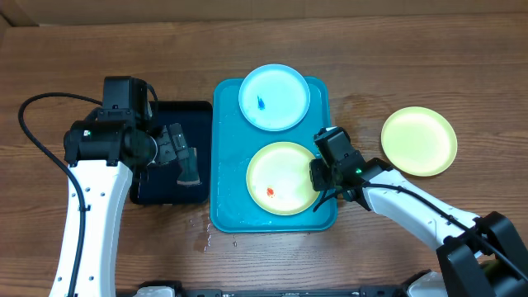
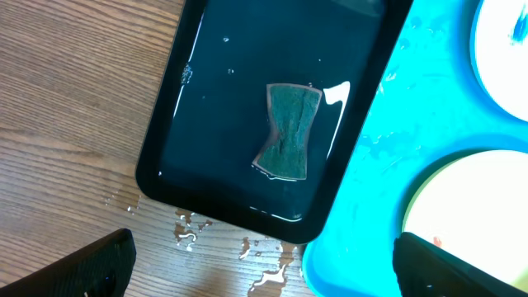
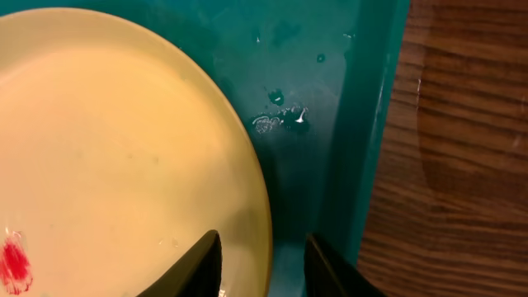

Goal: Clean dirty plates on tray and stack at the side

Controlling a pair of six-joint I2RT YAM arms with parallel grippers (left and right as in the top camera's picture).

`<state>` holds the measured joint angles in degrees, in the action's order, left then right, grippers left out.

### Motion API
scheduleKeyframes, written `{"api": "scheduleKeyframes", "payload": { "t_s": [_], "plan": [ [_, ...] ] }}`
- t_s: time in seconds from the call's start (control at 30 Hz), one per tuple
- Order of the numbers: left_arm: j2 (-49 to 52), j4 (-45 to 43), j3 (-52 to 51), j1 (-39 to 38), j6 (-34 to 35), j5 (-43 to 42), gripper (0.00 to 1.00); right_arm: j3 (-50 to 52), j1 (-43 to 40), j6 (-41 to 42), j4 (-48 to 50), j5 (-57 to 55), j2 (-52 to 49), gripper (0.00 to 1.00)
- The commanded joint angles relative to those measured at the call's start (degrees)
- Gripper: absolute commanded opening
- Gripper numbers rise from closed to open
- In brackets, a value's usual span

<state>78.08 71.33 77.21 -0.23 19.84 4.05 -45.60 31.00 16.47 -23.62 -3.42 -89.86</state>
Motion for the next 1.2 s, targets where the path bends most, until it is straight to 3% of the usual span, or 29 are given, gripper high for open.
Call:
{"api": "scheduleKeyframes", "payload": {
  "t_s": [0.0, 0.3, 0.53, 0.67, 0.8, 0.9, 1.03, 1.17],
  "plan": [
    [0.39, 0.00, 0.09, 0.24, 1.18, -0.50, 1.00, 1.22, -0.13, -0.24, 0.22, -0.76, 0.00, 0.32],
    [0.39, 0.00, 0.09, 0.24, 1.18, -0.50, 1.00, 2.67, -0.13, -0.24, 0.09, 2.36, 0.02, 0.29],
    [0.39, 0.00, 0.09, 0.26, 1.18, -0.50, 1.00, -3.02, -0.13, 1.01, -8.37, 12.63, 0.02, 0.25],
    [0.39, 0.00, 0.09, 0.24, 1.18, -0.50, 1.00, -4.76, 0.00, 11.56, -7.45, 20.24, 0.02, 0.17],
    [0.39, 0.00, 0.09, 0.26, 1.18, -0.50, 1.00, -4.72, 0.35, 24.59, -5.97, 21.33, 0.02, 0.17],
    [0.39, 0.00, 0.09, 0.24, 1.18, -0.50, 1.00, -4.72, 0.66, 27.02, -6.03, 21.24, 0.02, 0.33],
    [0.39, 0.00, 0.09, 0.26, 1.18, -0.50, 1.00, -4.72, 0.74, 25.22, -6.14, 15.89, 0.02, 0.48],
    [0.39, 0.00, 0.09, 0.26, 1.18, -0.50, 1.00, -4.72, 0.76, 21.14, -4.39, 9.77, 0.02, 0.52]
  ]
}}
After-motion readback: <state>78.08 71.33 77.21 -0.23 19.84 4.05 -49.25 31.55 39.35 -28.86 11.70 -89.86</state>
